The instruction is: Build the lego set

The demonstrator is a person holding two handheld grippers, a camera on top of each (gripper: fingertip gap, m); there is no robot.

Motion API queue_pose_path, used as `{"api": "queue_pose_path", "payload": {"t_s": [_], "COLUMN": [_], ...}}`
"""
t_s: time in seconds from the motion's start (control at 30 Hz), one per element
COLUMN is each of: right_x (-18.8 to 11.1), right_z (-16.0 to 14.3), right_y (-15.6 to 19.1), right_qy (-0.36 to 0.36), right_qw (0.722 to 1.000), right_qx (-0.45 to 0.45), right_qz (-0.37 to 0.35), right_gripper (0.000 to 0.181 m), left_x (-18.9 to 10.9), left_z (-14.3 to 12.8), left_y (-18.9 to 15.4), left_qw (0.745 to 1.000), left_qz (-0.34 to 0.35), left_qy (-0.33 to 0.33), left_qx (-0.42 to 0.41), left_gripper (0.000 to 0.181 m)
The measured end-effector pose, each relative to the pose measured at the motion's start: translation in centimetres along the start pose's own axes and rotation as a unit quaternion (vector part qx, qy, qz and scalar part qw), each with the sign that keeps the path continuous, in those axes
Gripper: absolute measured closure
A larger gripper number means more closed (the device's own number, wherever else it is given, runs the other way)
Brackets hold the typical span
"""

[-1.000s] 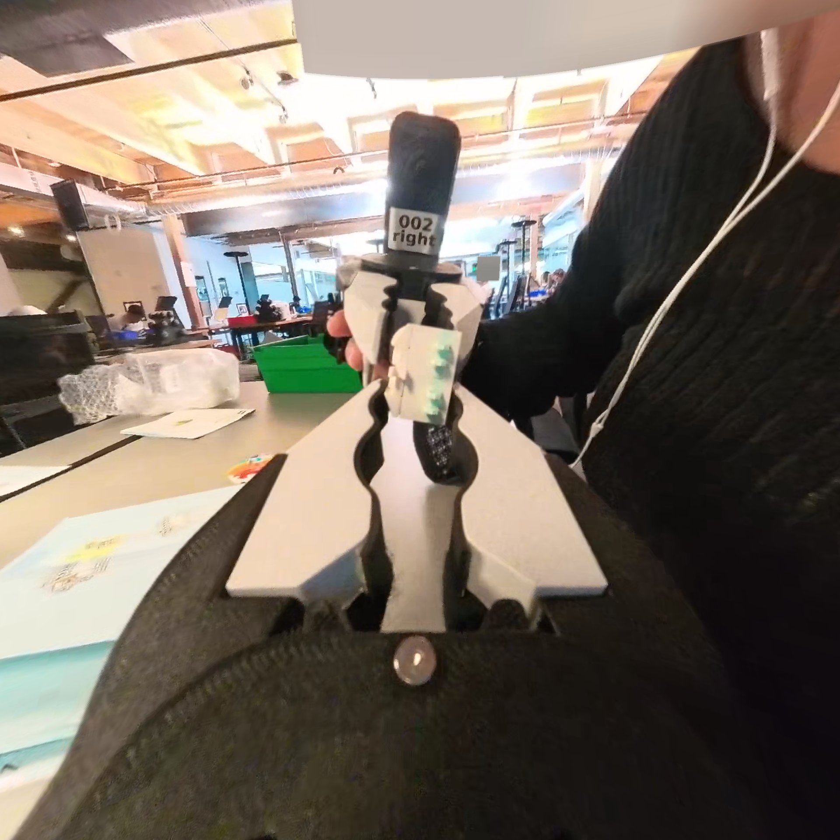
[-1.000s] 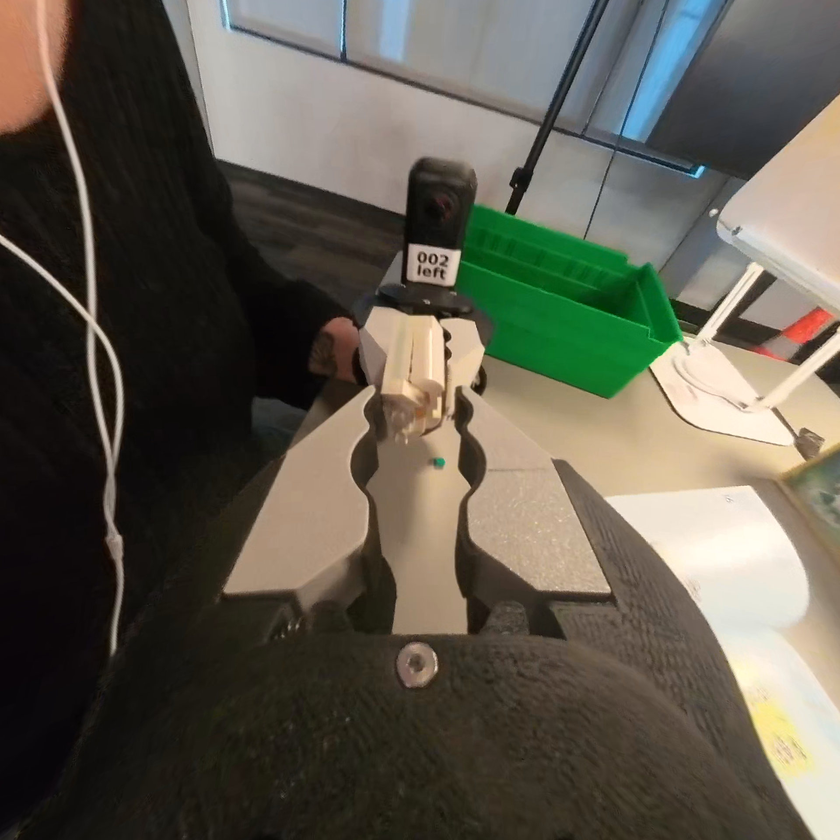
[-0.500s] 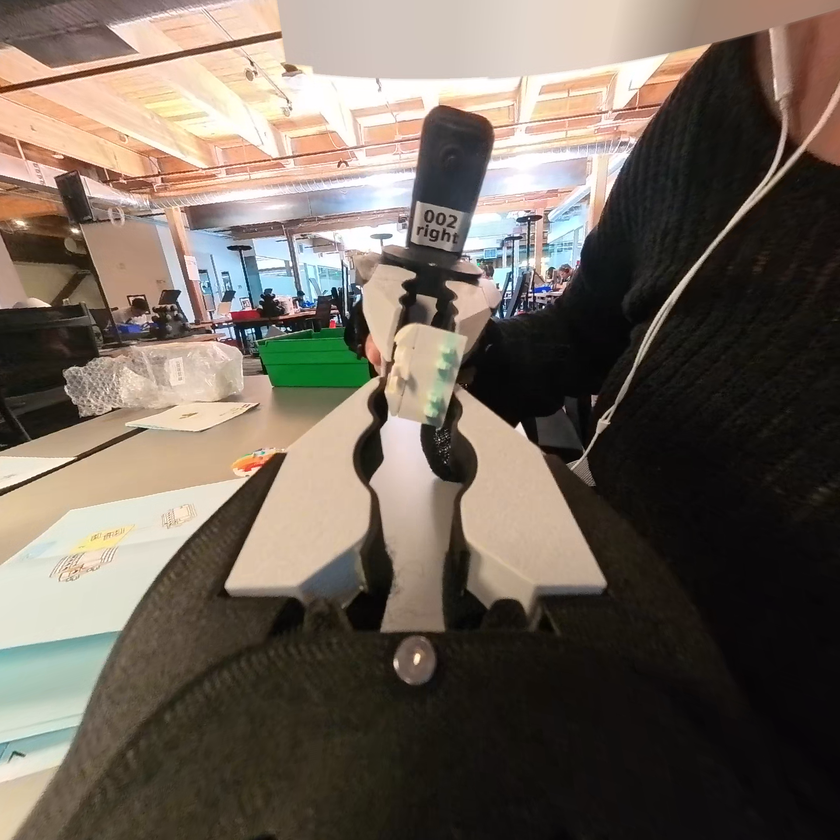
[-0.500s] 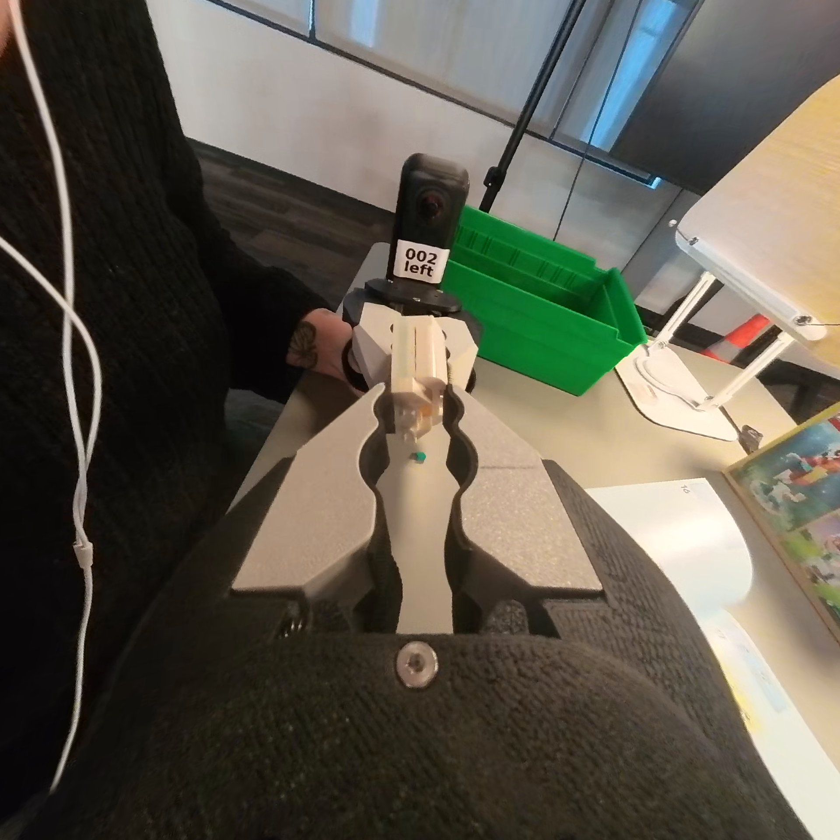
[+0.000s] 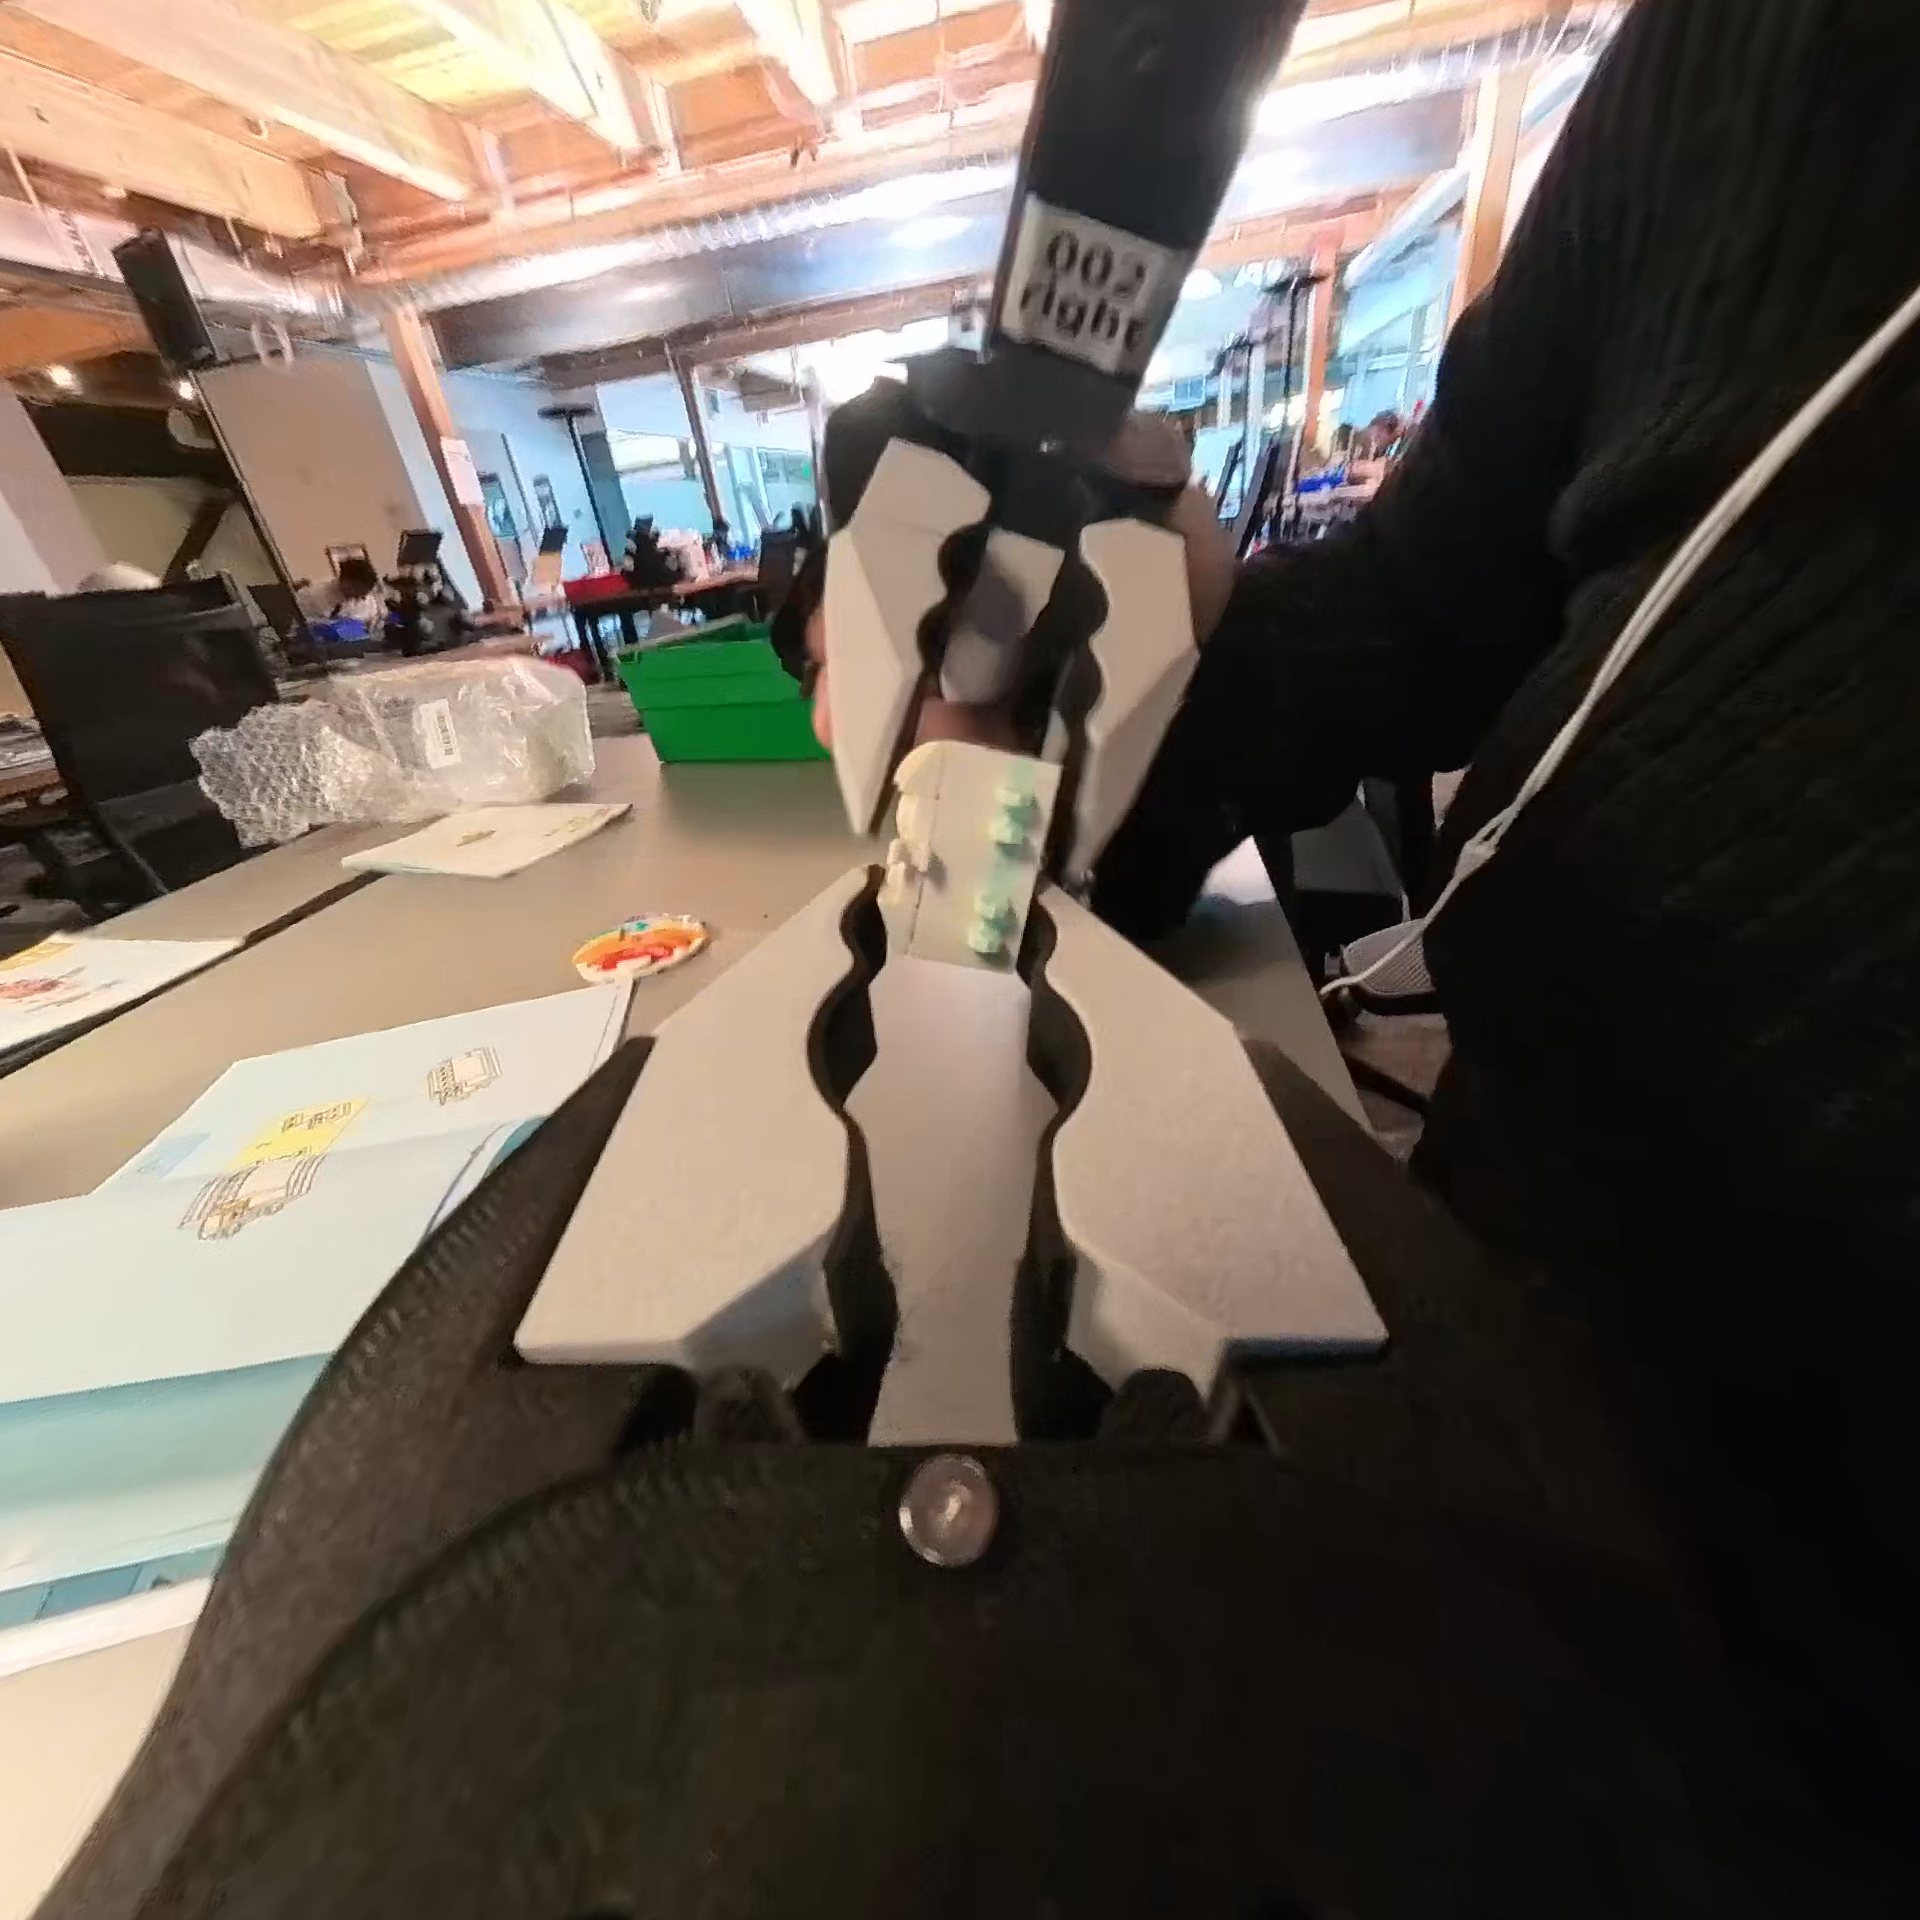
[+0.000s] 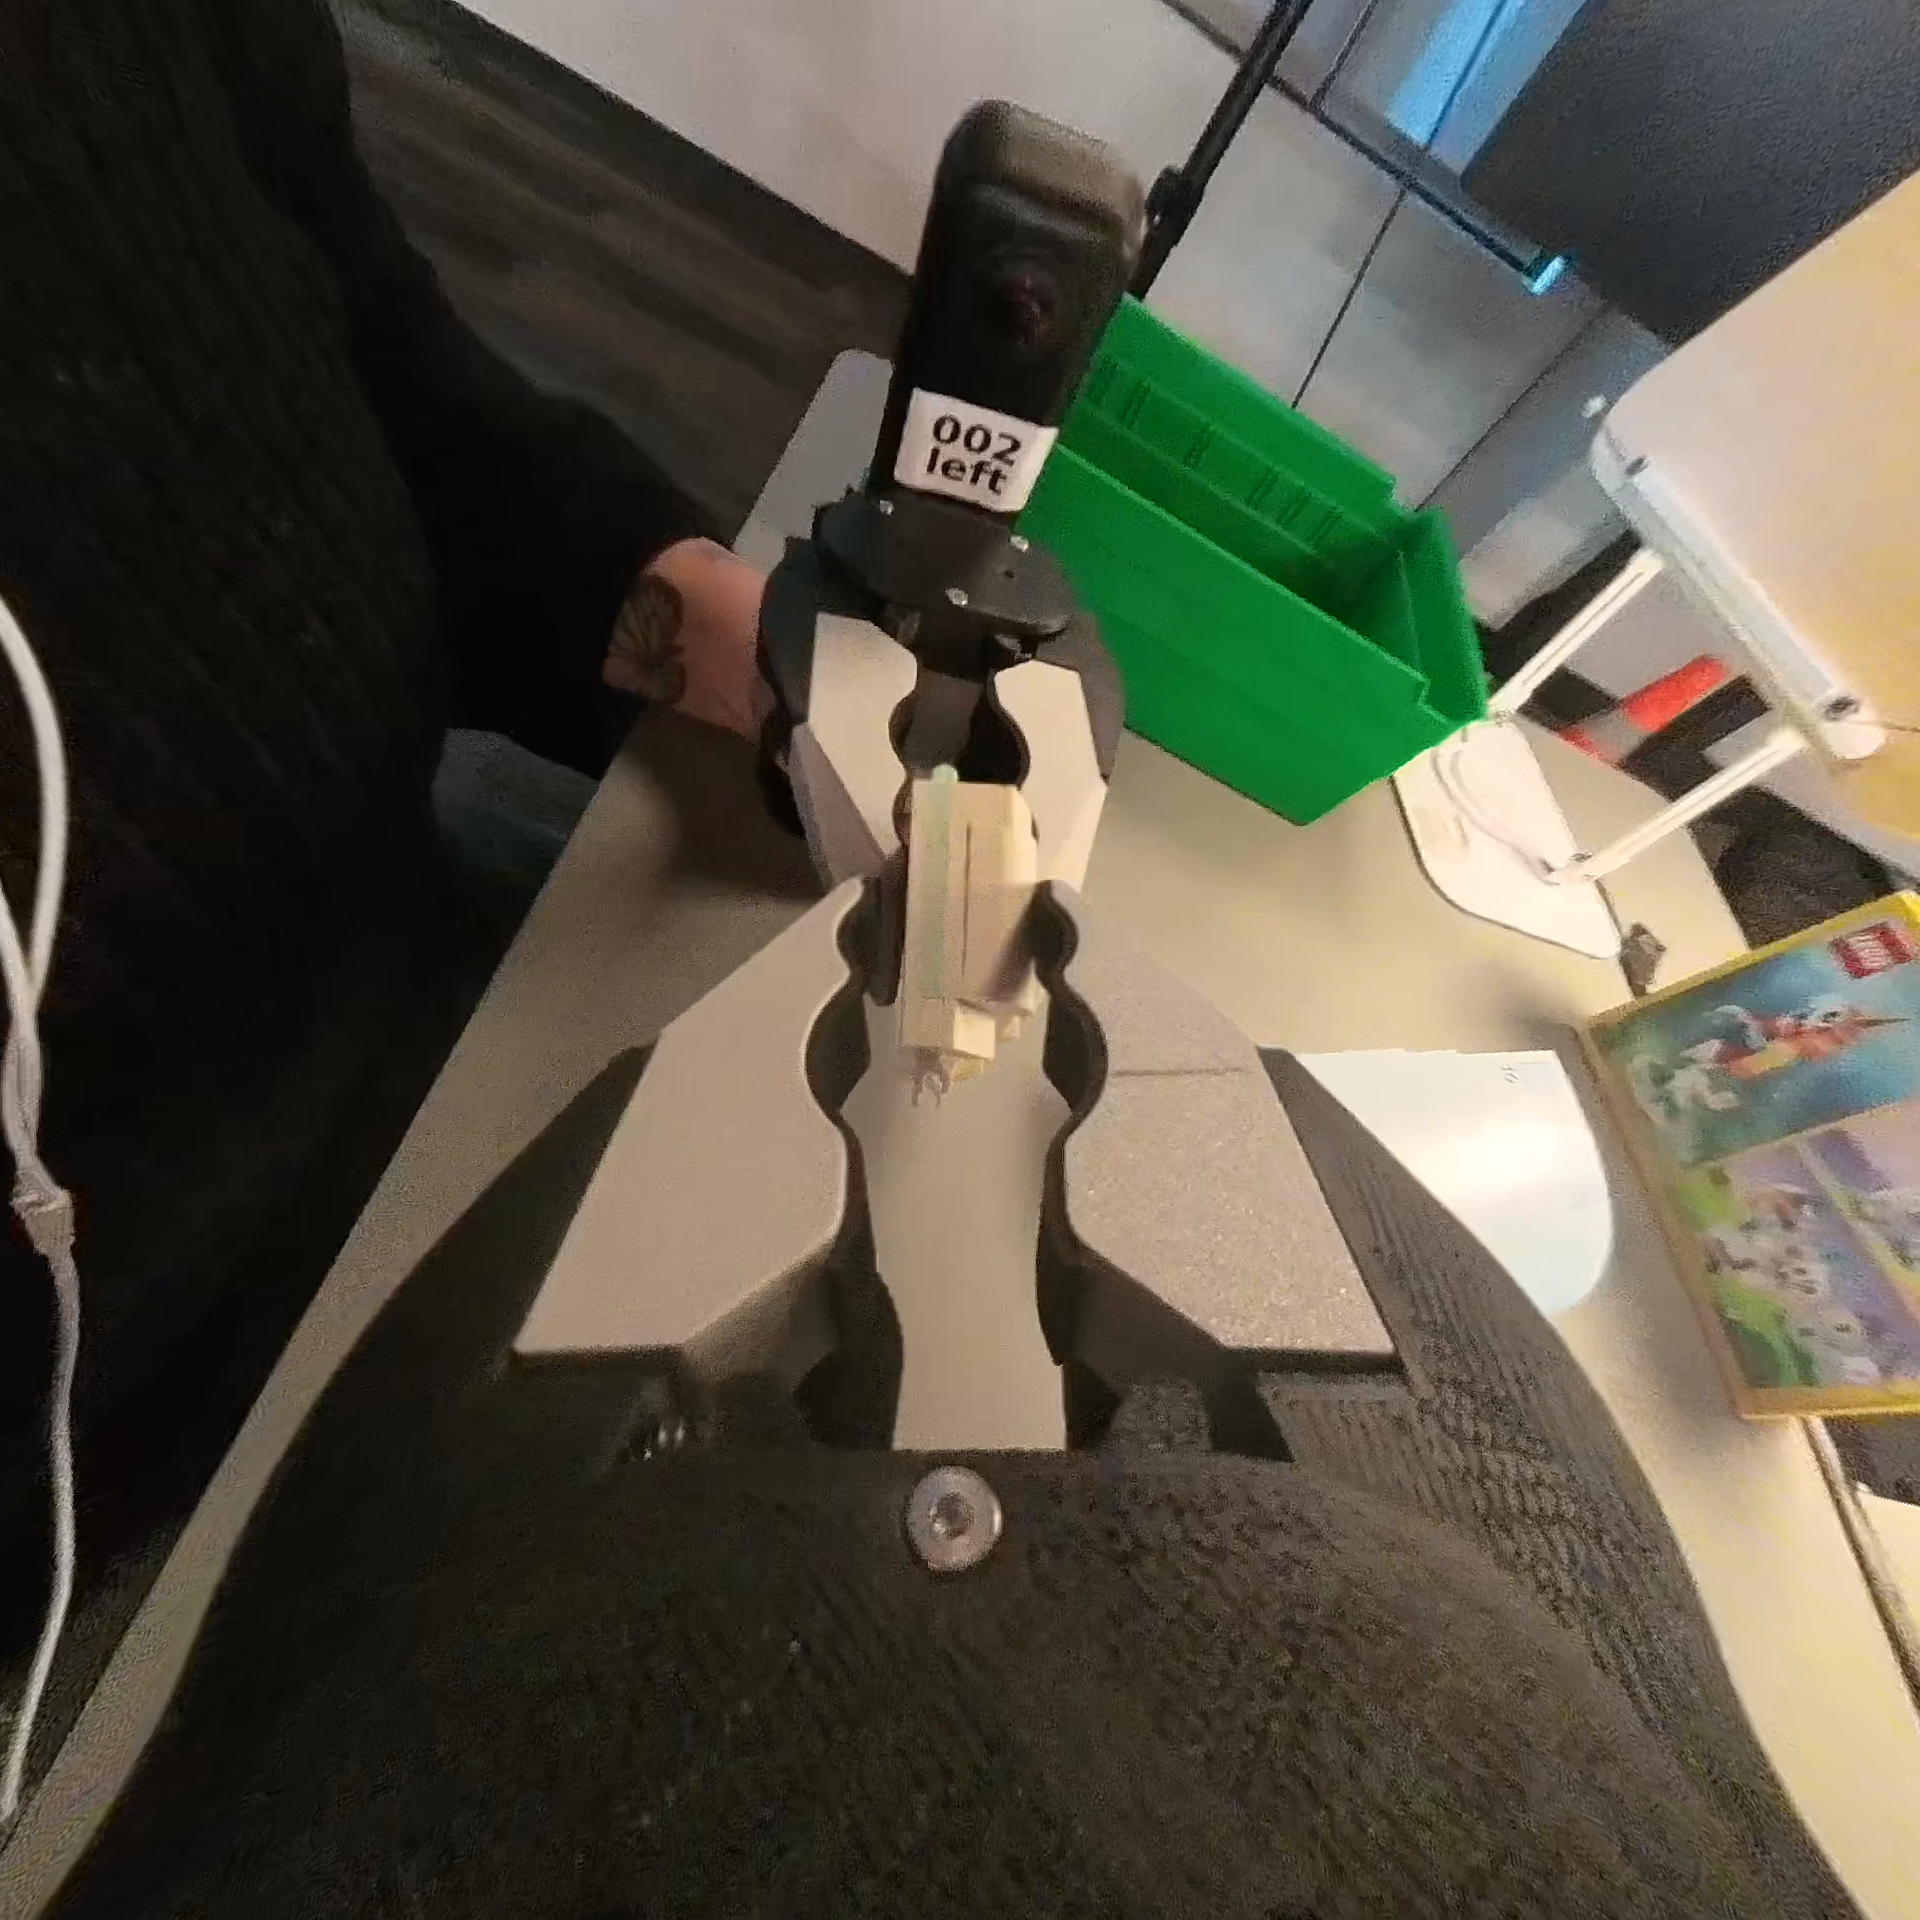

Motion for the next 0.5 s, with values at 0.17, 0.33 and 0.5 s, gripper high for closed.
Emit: {"api": "queue_pose_path", "payload": {"t_s": [0.17, 0.33, 0.5], "right_x": [-0.02, 0.04, 0.2], "right_z": [0.15, 0.18, -0.37], "right_y": [0.04, 0.21, -0.28], "right_qy": [0.009, 0.029, 0.016], "right_qw": [0.999, 0.998, 1.0], "right_qx": [-0.032, -0.06, -0.017], "right_qz": [-0.017, -0.013, -0.002], "right_gripper": [0.159, 0.159, 0.159], "left_x": [0.05, 0.12, 0.04], "left_z": [-0.12, -0.45, -0.7], "left_y": [-0.07, -0.2, 0.13], "left_qw": [1.0, 1.0, 0.999], "left_qz": [-0.002, -0.006, 0.004], "left_qy": [0.007, 0.023, 0.031], "left_qx": [-0.001, 0.003, 0.0], "left_gripper": [0.158, 0.158, 0.158]}}
Point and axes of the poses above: each gripper's, where its closed fingertips meet, x out along the fingers, z out of its top, y = z × x across the jaws, the point moved 6 cm from there along -x, back along the fingers, and after that the axes turned 2 degrees about z, right-handed, at the moved point
